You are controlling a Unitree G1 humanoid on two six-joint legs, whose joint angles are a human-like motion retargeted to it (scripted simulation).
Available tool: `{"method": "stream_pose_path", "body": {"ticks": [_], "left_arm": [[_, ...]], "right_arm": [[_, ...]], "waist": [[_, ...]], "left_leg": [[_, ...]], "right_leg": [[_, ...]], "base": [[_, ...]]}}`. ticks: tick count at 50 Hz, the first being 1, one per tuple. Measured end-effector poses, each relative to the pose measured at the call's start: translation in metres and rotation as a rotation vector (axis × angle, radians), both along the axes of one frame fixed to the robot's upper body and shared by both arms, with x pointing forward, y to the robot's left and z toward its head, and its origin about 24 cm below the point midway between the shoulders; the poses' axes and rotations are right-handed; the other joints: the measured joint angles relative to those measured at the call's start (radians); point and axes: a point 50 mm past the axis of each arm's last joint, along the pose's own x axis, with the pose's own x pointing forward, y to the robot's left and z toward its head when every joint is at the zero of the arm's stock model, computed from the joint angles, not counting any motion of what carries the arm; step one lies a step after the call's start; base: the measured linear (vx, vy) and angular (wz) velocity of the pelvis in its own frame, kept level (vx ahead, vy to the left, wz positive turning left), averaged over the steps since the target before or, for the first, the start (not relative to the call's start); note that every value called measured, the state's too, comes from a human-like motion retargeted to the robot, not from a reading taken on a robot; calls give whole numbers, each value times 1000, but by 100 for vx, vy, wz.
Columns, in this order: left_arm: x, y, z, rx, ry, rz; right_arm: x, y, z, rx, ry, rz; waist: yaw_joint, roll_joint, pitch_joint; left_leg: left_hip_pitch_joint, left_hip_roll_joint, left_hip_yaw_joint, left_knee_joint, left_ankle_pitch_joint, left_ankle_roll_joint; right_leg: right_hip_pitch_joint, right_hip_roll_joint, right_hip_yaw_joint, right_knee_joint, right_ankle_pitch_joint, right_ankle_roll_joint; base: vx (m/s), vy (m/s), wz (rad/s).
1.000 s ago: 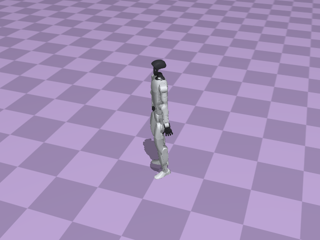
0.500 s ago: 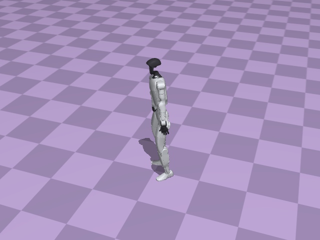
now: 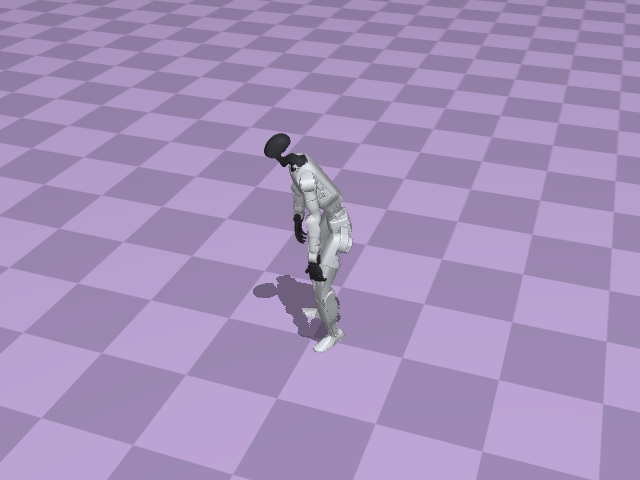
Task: Upper body actions
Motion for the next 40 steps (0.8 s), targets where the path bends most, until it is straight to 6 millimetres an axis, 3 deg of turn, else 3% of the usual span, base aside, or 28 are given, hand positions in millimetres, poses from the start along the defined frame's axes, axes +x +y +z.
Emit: {"method": "stream_pose_path", "body": {"ticks": [4,8,14,22,28,32,37,40], "left_arm": [[72,-1,71,-2,-315,14],[118,-5,139,49,-585,24],[148,-25,202,128,-800,3],[161,-33,259,244,-1150,185],[154,-30,239,427,-1166,119],[143,-21,208,550,-1134,92],[120,9,166,620,-1051,126],[112,18,151,605,-1001,145]], "right_arm": [[62,0,57,-138,-214,158],[105,9,113,-196,-383,251],[141,18,183,-195,-614,303],[161,22,265,-331,-896,398],[158,24,252,-387,-906,450],[151,29,219,-384,-843,486],[136,35,176,-360,-767,533],[129,33,159,-368,-745,537]], "waist": [[43,2,87],[74,38,100],[106,68,100],[130,57,100],[134,19,100],[128,20,100],[87,-5,100],[65,-16,100]], "left_leg": [[-179,79,-13,196,-67,24],[-430,184,-79,413,-133,45],[-740,244,-170,684,-216,100],[-1041,274,-228,1030,-306,173],[-1050,300,-189,1286,-400,219],[-1050,324,-208,1474,-487,260],[-1043,355,-273,1687,-584,261],[-1039,359,-292,1749,-600,261]], "right_leg": [[-163,0,4,146,-33,-38],[-364,33,-13,302,-77,-83],[-641,24,-8,596,-184,-140],[-967,-23,59,1018,-335,-204],[-1095,-90,175,1371,-468,-236],[-1108,-124,222,1580,-569,-237],[-1100,-160,296,1814,-702,-237],[-1098,-181,329,1883,-737,-237]], "base": [[-37,-14,-39],[-42,-8,-44],[-25,-9,-13],[-11,-7,4],[3,6,10],[13,17,2],[13,11,14],[4,5,24]]}}
